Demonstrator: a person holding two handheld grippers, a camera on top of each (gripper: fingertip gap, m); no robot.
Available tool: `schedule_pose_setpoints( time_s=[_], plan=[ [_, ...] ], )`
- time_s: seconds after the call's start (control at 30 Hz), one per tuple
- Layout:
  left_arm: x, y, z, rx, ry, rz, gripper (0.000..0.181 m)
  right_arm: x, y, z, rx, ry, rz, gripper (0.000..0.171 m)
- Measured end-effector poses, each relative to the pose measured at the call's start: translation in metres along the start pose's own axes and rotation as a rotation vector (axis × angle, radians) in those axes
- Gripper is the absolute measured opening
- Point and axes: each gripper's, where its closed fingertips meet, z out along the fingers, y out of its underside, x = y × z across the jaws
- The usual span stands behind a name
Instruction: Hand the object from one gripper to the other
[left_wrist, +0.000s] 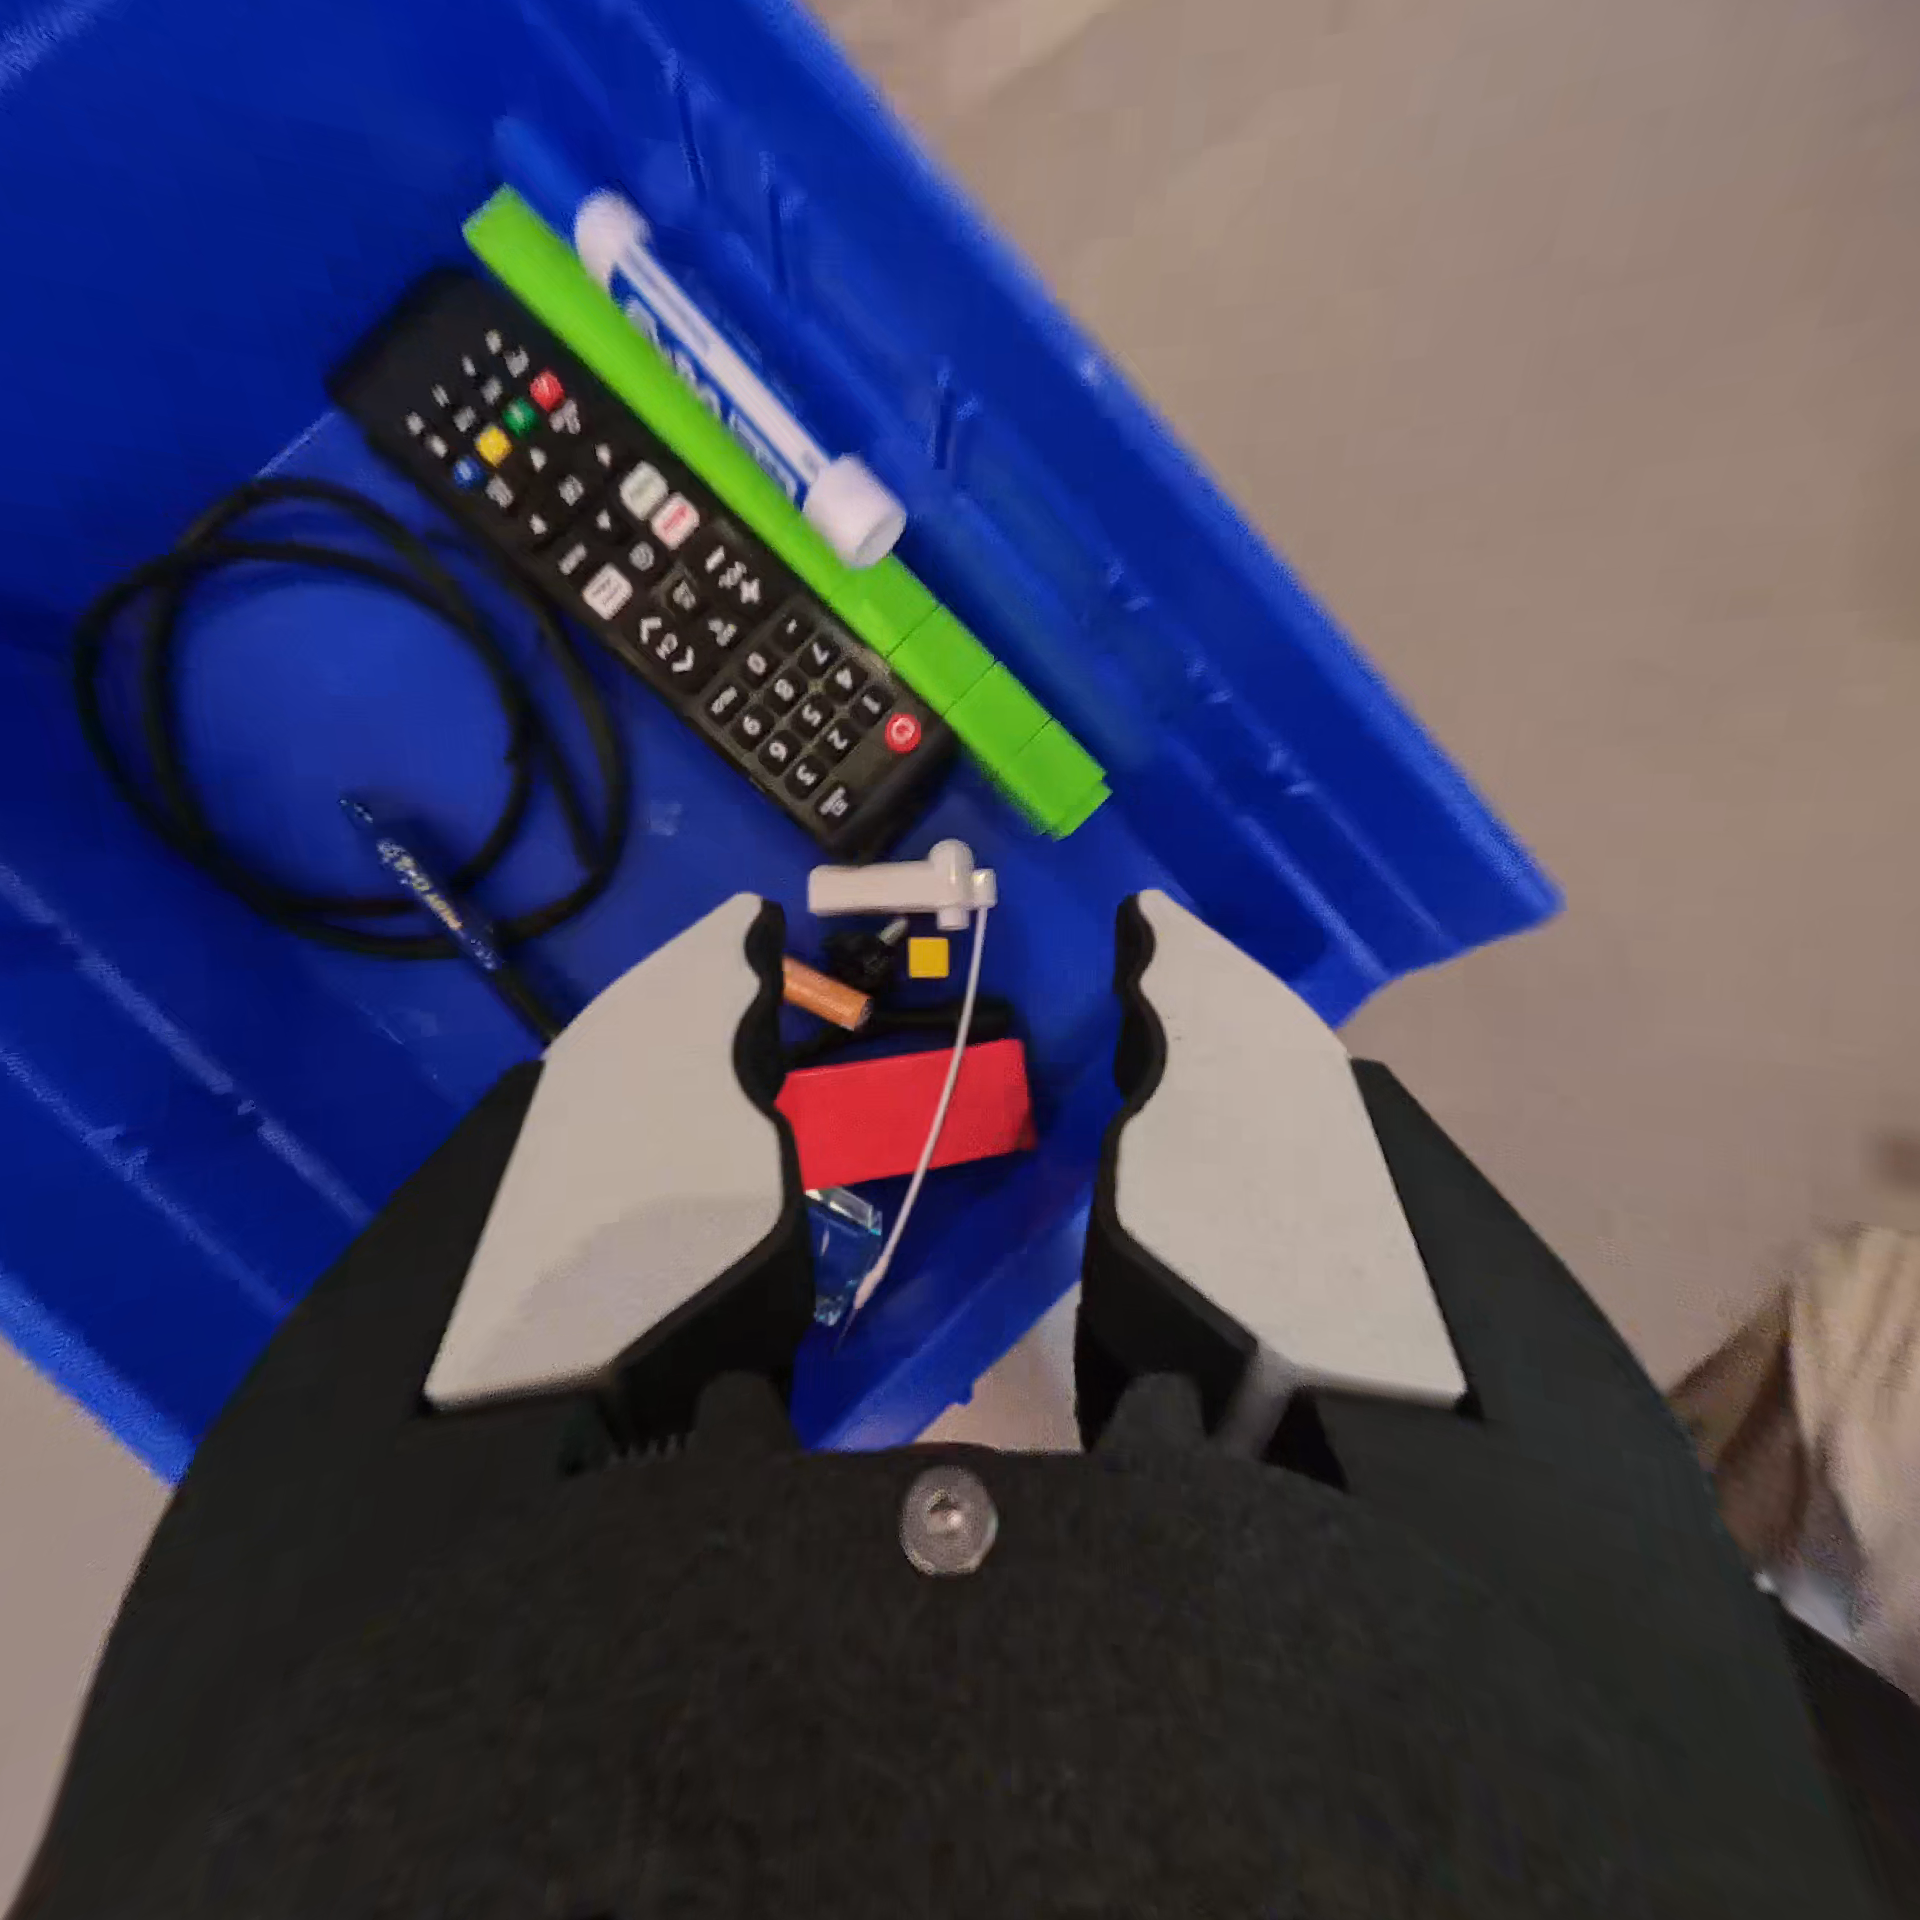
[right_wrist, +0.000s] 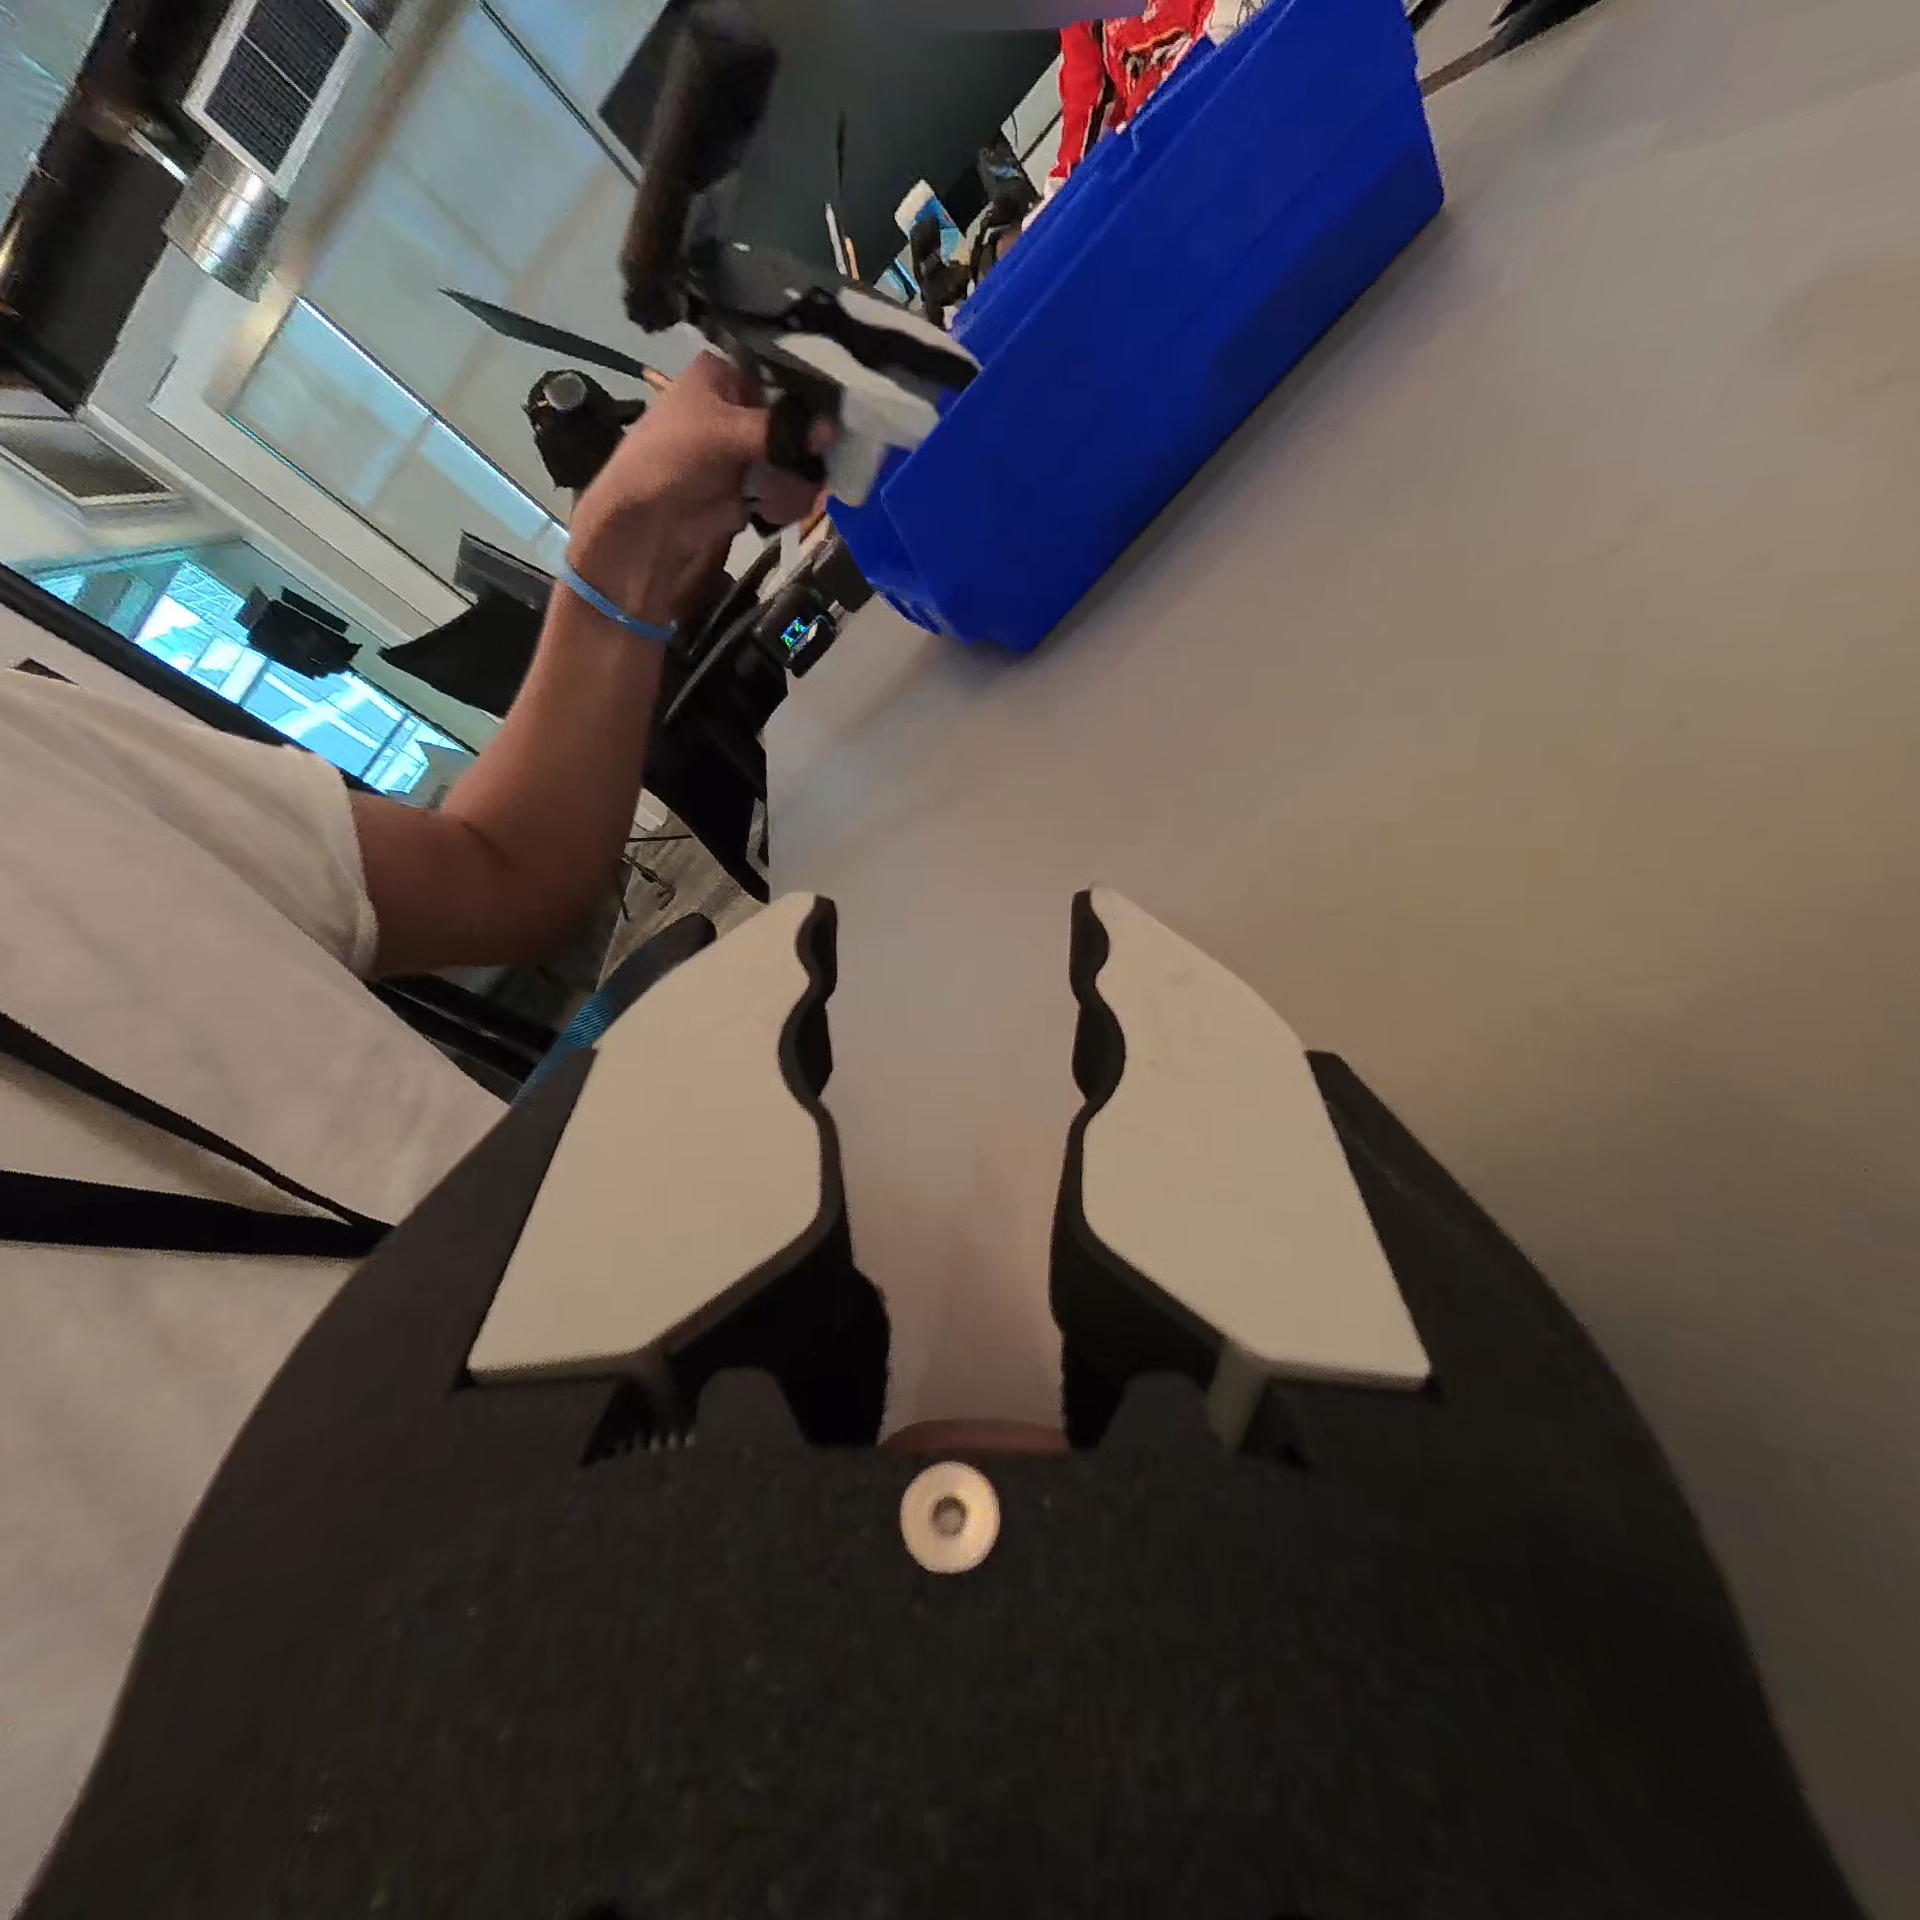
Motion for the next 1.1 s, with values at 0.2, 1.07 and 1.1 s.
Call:
schedule_pose_setpoints(
  time_s=[0.2,1.07,1.1],
  plan=[
    [-0.014,0.019,0.046,-0.219,-0.161,0.036,0.061,-0.001,0.011,0.007,-0.07,0.02,-0.05,0.043],
    [-0.015,-0.004,0.006,0.024,-0.429,0.133,0.052,-0.007,0.016,0.007,-0.114,0.032,-0.108,0.042],
    [-0.011,-0.011,-0.003,0.059,-0.458,0.159,0.052,-0.009,0.01,0.006,-0.091,0.017,-0.096,0.042]
  ],
)
